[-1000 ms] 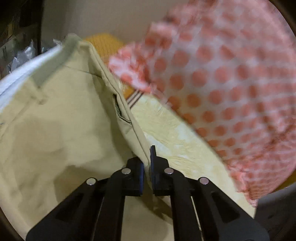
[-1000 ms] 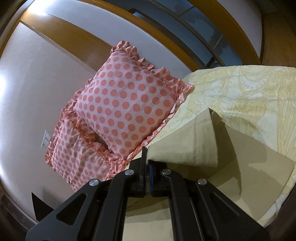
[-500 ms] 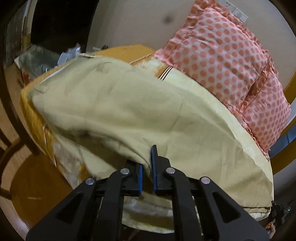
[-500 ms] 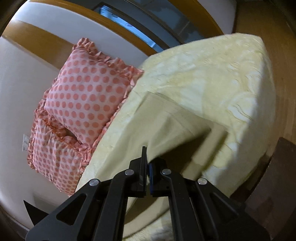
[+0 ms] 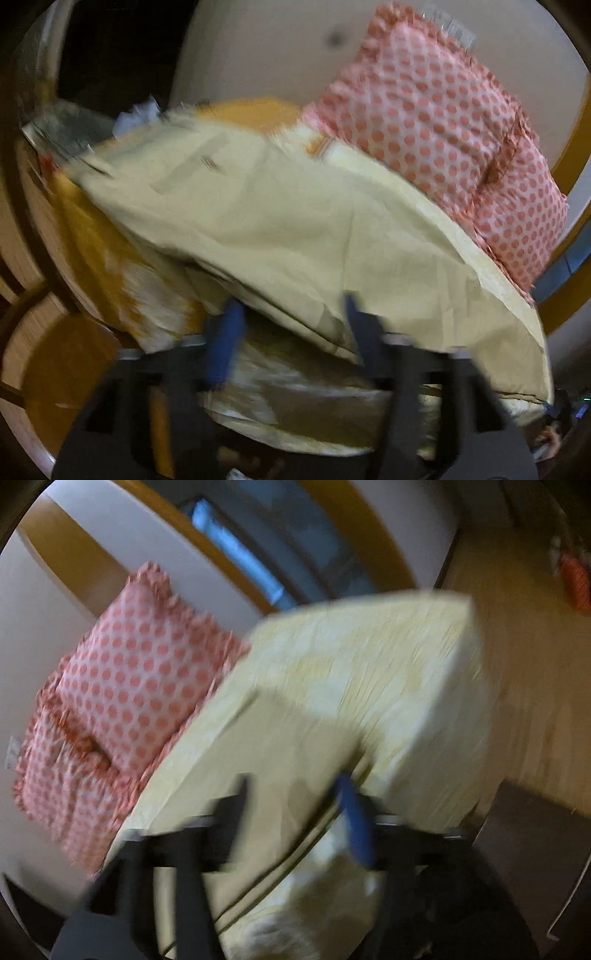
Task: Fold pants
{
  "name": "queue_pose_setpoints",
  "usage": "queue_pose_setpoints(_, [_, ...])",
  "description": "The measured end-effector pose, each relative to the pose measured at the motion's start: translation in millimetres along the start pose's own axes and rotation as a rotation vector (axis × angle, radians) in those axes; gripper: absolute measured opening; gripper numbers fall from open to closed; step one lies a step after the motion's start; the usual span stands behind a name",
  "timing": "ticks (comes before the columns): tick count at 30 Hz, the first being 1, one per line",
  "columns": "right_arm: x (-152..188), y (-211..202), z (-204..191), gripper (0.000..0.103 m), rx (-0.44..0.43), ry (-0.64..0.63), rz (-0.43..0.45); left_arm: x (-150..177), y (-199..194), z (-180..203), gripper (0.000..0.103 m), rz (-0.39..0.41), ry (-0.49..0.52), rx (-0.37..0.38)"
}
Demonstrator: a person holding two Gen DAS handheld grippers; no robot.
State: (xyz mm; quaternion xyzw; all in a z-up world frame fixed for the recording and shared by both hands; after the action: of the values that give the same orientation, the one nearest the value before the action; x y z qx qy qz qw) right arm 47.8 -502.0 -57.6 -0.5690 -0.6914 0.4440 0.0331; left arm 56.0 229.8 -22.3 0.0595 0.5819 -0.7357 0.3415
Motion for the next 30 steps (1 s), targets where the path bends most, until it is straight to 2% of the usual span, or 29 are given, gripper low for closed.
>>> queue_pose_setpoints(1, [-3.3, -3.5, 4.1, 0.064, 0.022, 0.002, 0.023, -4.1, -15.0, -9.9, 0.077, 0.058, -0.003, -0.071])
queue_pose_setpoints(3, [-10.4, -0.8, 9.4, 0.064, 0.032, 0.006, 0.032, -9.5, -34.8, -22.8, 0.077, 0.119, -0.015, -0.128])
queue_pose_setpoints(5, [-13.1, 12.3, 15.0, 0.064, 0.056, 0.014, 0.011, -15.9, -46.7, -31.0, 0.079, 0.157, -0.039, -0.136])
queue_pose_setpoints(6, [-13.1, 13.4, 13.5, 0.064, 0.060, 0.001, 0.028, -19.0, -49.2, -33.1, 0.080, 0.169, -0.044, -0.138])
queue_pose_setpoints(9, [-1.2, 16.1, 1.5, 0.062, 0.072, -0.062, 0.019, -27.5, -46.5, -26.3, 0.081, 0.175, -0.026, -0.127])
queue_pose_setpoints(12, [17.5, 19.3, -9.7, 0.035, -0.016, -0.075, -0.032, -33.9, -34.7, -2.6, 0.083, 0.179, 0.040, -0.098])
queue_pose_setpoints(14, [17.0, 22.4, -10.2, 0.025, -0.030, -0.078, -0.020, -35.3, -25.6, 10.2, 0.087, 0.177, 0.087, -0.099])
queue_pose_setpoints(15, [14.5, 25.9, -10.2, 0.011, -0.025, -0.087, -0.023, -35.7, -19.2, 14.6, 0.087, 0.173, 0.110, -0.107])
queue_pose_setpoints(17, [7.7, 32.3, -18.4, 0.007, -0.042, -0.106, -0.028, -33.4, 0.5, 12.4, 0.087, 0.130, 0.130, -0.147])
queue_pose_setpoints(18, [5.8, 31.6, -29.1, 0.006, -0.051, -0.130, -0.020, -30.7, 11.2, 7.6, 0.087, 0.099, 0.122, -0.157])
queue_pose_setpoints(20, [9.7, 25.4, -76.0, 0.006, -0.111, -0.237, -0.014, -23.9, 29.7, -2.1, 0.087, 0.043, 0.092, -0.162])
queue_pose_setpoints(21, [18.6, 22.0, -112.0, 0.006, -0.162, -0.315, -0.024, -21.0, 34.6, -5.0, 0.088, 0.039, 0.090, -0.165])
queue_pose_setpoints(22, [27.9, 20.3, -138.3, 0.006, -0.207, -0.366, -0.039, -19.0, 33.2, -2.7, 0.088, 0.070, 0.112, -0.184])
queue_pose_setpoints(24, [75.6, 16.1, -229.2, 0.006, -0.371, -0.543, -0.118, -16.4, 34.9, -0.7, 0.089, 0.076, 0.127, -0.213])
queue_pose_setpoints(26, [125.7, 12.4, -289.4, 0.006, -0.484, -0.679, -0.191, -15.9, 31.1, -1.3, 0.089, 0.089, 0.106, -0.192])
queue_pose_setpoints(29, [244.4, 9.0, -371.4, 0.006, -0.649, -0.944, -0.373, -15.4, 17.0, -9.0, 0.090, 0.120, 0.042, -0.114])
queue_pose_setpoints(30, [290.7, 14.6, -384.4, 0.007, -0.644, -1.060, -0.455, -14.2, 11.5, -16.4, 0.090, 0.132, 0.013, -0.097])
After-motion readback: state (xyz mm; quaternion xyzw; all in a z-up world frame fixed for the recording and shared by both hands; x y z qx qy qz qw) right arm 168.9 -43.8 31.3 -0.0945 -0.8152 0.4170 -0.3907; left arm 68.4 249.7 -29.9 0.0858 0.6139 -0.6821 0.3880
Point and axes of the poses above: each gripper's, at about its wrist camera, not at the fingertips, and y roughly the way its jaws point, z to its right, x to its underside, the point moved 10 cm from there along y, roughly the way its jaws point, and after that the axes turned 14 degrees about -z, right-handed, at the moved point
